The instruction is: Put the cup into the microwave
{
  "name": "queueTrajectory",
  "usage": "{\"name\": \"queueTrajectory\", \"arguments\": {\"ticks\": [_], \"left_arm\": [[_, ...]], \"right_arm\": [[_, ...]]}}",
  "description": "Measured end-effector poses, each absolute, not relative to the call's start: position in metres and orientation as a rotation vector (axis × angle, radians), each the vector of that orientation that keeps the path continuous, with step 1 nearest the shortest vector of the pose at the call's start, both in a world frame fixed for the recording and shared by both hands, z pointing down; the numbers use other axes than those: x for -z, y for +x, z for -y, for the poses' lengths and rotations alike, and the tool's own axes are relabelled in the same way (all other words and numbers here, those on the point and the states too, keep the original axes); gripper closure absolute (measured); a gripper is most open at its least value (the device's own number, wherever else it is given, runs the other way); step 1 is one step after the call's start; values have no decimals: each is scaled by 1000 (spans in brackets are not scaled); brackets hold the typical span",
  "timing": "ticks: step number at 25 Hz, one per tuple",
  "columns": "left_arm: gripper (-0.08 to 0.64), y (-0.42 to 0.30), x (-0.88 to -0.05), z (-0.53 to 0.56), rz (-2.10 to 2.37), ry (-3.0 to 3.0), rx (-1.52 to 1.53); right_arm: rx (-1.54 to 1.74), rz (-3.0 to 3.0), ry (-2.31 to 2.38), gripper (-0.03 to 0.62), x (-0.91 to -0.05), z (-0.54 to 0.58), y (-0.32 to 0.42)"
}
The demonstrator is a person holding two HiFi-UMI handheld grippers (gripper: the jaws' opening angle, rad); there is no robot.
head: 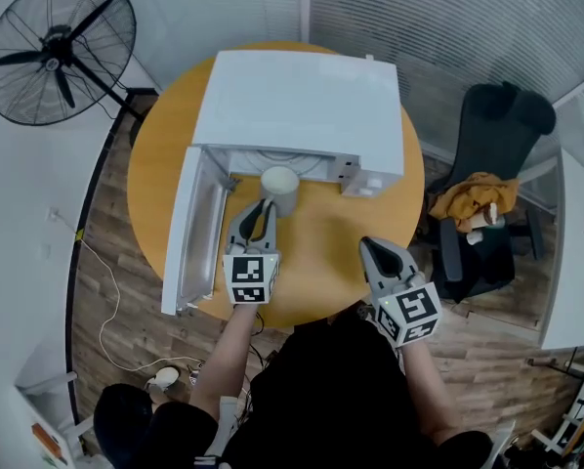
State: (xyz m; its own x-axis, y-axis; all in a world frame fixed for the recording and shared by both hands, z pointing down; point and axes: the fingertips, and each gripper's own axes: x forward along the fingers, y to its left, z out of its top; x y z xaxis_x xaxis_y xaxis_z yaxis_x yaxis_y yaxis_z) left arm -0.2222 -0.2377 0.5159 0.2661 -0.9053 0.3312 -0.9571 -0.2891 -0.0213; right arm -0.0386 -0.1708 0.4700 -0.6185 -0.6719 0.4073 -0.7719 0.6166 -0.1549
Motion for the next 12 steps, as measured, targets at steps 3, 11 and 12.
{"name": "queueTrajectory", "arguments": {"ticks": [3,11,12], "left_arm": [[515,-226,-527,254,1759,2375,-387],[518,-232,-548,286,1756,2414,-333],[519,-233,-553,290,1762,2399,-327]], "right_arm": [[-477,2512,1176,583,-477,172,-40],[-517,2470,1170,583,-491,173,-48],[-521,2461,1170,583,-493,173,-48]]}}
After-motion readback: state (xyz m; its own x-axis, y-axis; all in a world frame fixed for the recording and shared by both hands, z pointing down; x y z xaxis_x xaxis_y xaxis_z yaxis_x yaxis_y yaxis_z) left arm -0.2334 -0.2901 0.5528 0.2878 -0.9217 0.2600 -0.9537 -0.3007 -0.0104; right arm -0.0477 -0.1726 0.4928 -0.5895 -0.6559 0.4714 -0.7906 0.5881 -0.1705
